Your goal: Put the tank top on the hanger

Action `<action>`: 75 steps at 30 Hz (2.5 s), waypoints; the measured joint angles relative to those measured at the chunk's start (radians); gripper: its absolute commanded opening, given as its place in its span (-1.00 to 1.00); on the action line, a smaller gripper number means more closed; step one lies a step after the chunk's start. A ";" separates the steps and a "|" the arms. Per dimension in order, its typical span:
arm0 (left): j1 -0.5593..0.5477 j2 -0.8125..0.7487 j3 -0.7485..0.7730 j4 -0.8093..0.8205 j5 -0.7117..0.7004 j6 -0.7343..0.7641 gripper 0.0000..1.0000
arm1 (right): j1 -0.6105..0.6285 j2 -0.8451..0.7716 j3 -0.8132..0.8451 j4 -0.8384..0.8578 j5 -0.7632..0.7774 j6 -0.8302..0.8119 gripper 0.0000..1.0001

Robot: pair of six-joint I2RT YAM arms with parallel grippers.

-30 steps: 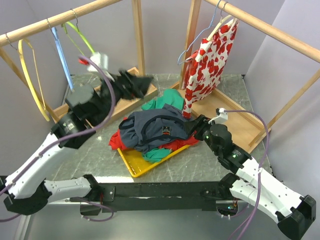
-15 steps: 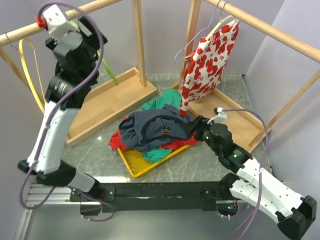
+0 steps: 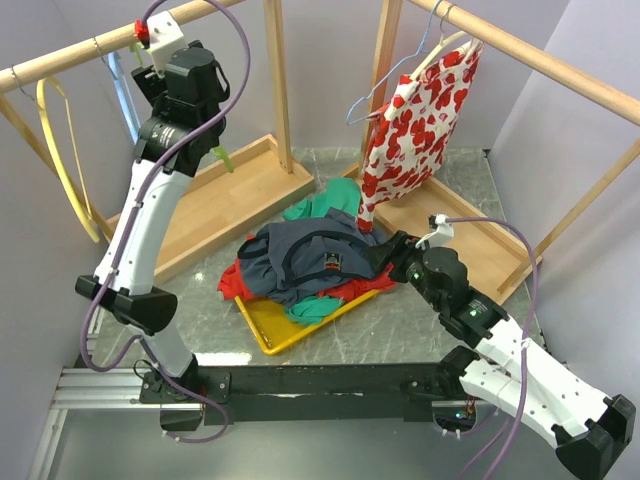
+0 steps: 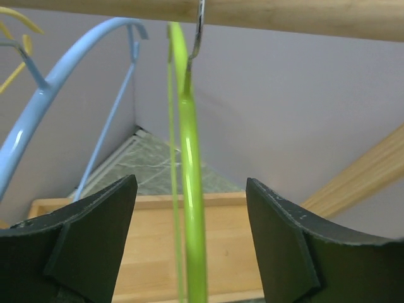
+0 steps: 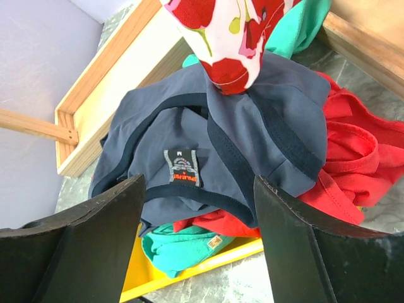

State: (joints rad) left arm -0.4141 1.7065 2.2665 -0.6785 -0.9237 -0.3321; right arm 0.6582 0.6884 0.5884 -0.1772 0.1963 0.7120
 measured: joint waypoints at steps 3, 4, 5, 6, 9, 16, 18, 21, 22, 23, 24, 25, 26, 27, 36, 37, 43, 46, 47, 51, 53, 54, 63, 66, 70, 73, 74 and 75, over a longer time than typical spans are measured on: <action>0.001 0.016 -0.002 0.000 -0.039 0.010 0.33 | 0.000 0.000 0.000 -0.004 0.000 -0.002 0.54; 0.001 0.020 -0.002 0.000 -0.047 0.014 0.23 | 0.000 0.000 0.000 -0.005 -0.002 -0.003 0.54; 0.001 0.025 -0.004 0.000 -0.056 0.016 0.17 | 0.000 0.000 0.000 -0.005 -0.003 -0.004 0.55; 0.001 0.028 -0.008 0.000 -0.064 0.020 0.12 | 0.000 0.000 0.000 -0.005 -0.003 -0.005 0.55; 0.001 0.038 -0.015 0.001 -0.082 0.029 -0.08 | 0.000 0.000 0.000 -0.007 -0.004 -0.008 0.55; 0.000 0.057 -0.019 0.009 -0.138 0.069 -0.76 | 0.000 0.001 0.000 -0.010 -0.007 -0.011 0.55; -0.005 0.061 -0.019 0.022 -0.151 0.096 -0.87 | 0.000 0.002 0.000 -0.010 -0.008 -0.011 0.55; -0.027 0.068 -0.019 0.059 -0.186 0.153 -0.98 | 0.000 0.008 0.000 -0.010 -0.008 -0.015 0.55; -0.036 0.071 -0.019 0.077 -0.198 0.171 -0.98 | 0.000 0.011 0.000 -0.011 -0.008 -0.017 0.56; -0.050 0.075 -0.018 0.111 -0.214 0.211 -0.98 | 0.000 0.015 0.000 -0.011 -0.008 -0.019 0.56; -0.059 0.078 -0.018 0.139 -0.227 0.240 -0.98 | 0.000 0.018 0.000 -0.011 -0.008 -0.021 0.56; -0.072 0.081 -0.018 0.170 -0.241 0.276 -0.98 | 0.000 0.021 0.000 -0.011 -0.007 -0.023 0.56; -0.085 0.084 -0.018 0.204 -0.257 0.317 -0.98 | 0.000 0.023 0.000 -0.011 -0.007 -0.025 0.56; -0.099 0.086 -0.018 0.235 -0.272 0.355 -0.98 | 0.000 0.024 0.001 -0.011 -0.007 -0.026 0.56; -0.208 0.090 0.031 0.231 -0.269 0.410 -0.98 | 0.000 0.036 0.001 -0.011 -0.008 -0.030 0.56; -0.212 0.090 0.051 0.183 -0.235 0.368 -0.98 | 0.000 0.038 0.001 -0.011 -0.008 -0.030 0.56; -0.209 0.009 -0.008 0.018 0.003 0.151 -0.98 | 0.000 0.047 0.019 -0.013 -0.007 -0.037 0.56; -0.209 -0.094 -0.147 -0.008 0.136 0.078 -0.98 | 0.000 0.046 0.024 -0.014 -0.003 -0.042 0.57; -0.210 -0.131 -0.192 -0.016 0.185 0.057 -0.98 | 0.000 0.046 0.026 -0.018 -0.001 -0.045 0.57; -0.224 -0.270 -0.353 -0.013 0.332 0.004 -0.98 | 0.000 0.045 0.036 -0.031 0.020 -0.057 0.62; -0.236 -0.338 -0.436 -0.006 0.393 -0.012 -0.98 | 0.000 0.042 0.037 -0.037 0.031 -0.061 0.64; -0.242 -0.377 -0.485 0.003 0.429 -0.022 -0.98 | 0.000 0.038 0.037 -0.040 0.037 -0.064 0.64; -0.276 -0.681 -0.887 0.021 0.712 -0.053 -0.98 | 0.000 -0.018 0.037 -0.047 0.070 -0.071 0.65; -0.283 -0.735 -0.950 0.001 0.800 -0.047 -0.98 | 0.000 -0.014 0.037 -0.049 0.080 -0.079 0.63; -0.291 -0.787 -1.016 -0.021 0.886 -0.026 -0.98 | 0.000 0.007 0.037 -0.058 0.087 -0.091 0.55; -0.293 -0.843 -1.061 -0.056 0.950 -0.006 -0.98 | 0.000 0.025 0.036 -0.061 0.086 -0.102 0.42; -0.293 -0.864 -1.072 -0.068 0.968 0.000 -0.98 | 0.000 0.027 0.036 -0.061 0.086 -0.105 0.32; -0.293 -0.880 -1.078 -0.076 0.986 0.006 -0.98 | 0.000 0.029 0.036 -0.058 0.085 -0.106 0.27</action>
State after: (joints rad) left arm -0.7074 0.8261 1.1881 -0.7547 0.0624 -0.3256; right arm 0.6582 0.7177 0.6247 -0.2352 0.2810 0.6060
